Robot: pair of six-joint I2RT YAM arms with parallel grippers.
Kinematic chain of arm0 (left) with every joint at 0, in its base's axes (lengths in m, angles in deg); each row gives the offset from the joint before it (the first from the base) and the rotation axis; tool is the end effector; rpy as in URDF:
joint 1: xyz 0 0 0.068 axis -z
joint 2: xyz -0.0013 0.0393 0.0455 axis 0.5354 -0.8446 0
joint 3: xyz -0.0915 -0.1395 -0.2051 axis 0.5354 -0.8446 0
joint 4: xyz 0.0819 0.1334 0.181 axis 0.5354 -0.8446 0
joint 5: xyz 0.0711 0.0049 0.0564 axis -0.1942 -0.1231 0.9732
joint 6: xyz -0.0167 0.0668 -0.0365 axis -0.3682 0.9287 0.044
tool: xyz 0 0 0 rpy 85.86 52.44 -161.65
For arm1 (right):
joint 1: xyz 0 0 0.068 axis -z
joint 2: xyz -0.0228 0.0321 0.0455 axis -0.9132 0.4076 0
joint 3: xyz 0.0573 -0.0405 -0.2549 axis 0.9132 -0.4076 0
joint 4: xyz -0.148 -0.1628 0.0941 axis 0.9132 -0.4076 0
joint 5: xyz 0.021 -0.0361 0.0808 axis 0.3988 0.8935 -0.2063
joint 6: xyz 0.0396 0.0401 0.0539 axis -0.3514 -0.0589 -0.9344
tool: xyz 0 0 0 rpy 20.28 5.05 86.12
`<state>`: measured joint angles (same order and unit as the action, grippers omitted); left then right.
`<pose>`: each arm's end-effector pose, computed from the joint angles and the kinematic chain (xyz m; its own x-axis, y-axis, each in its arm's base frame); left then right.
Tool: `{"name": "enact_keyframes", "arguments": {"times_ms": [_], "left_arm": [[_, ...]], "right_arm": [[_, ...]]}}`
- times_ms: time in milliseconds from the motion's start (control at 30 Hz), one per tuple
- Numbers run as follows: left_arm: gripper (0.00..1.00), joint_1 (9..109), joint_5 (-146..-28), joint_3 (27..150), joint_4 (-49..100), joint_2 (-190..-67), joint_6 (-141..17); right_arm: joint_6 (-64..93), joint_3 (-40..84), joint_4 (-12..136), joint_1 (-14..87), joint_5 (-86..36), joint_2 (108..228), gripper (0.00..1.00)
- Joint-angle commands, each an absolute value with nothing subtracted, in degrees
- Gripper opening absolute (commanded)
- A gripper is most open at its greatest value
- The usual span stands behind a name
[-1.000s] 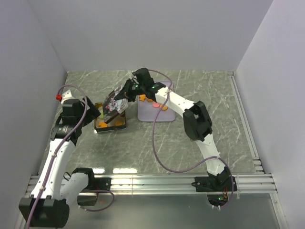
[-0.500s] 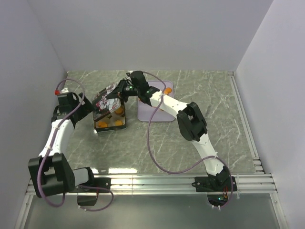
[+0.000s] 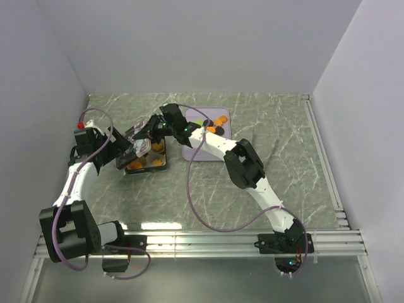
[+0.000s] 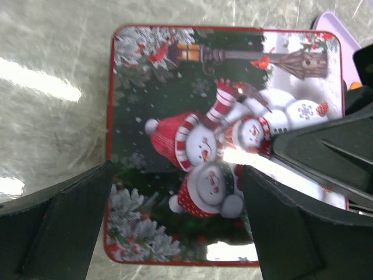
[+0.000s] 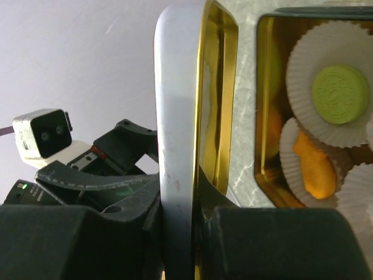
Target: Pack the cookies
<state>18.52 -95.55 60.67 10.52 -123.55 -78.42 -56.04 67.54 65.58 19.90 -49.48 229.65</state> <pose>0.2620 0.0450 0.2240 -0.5343 -0.5933 -0.6022 -0.2988 0.7989 -0.5220 0.3733 0.4383 0.2016 -0.9849 0.1668 -0.0471 0.0000 0.2717 0.9624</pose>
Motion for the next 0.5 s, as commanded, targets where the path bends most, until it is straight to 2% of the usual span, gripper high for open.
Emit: {"name": "enact_keyframes", "arguments": {"times_ms": [0,467], "left_arm": [[0.97,17.17,-100.06,58.15,14.37,-124.57,-79.45],[0.91,15.76,-101.46,58.67,17.62,-135.47,-81.57]], "right_arm": [[-56.61,69.74,68.48,19.28,-47.42,230.54,0.00],[-54.51,57.88,71.38,21.12,-43.90,225.89,0.00]]}}
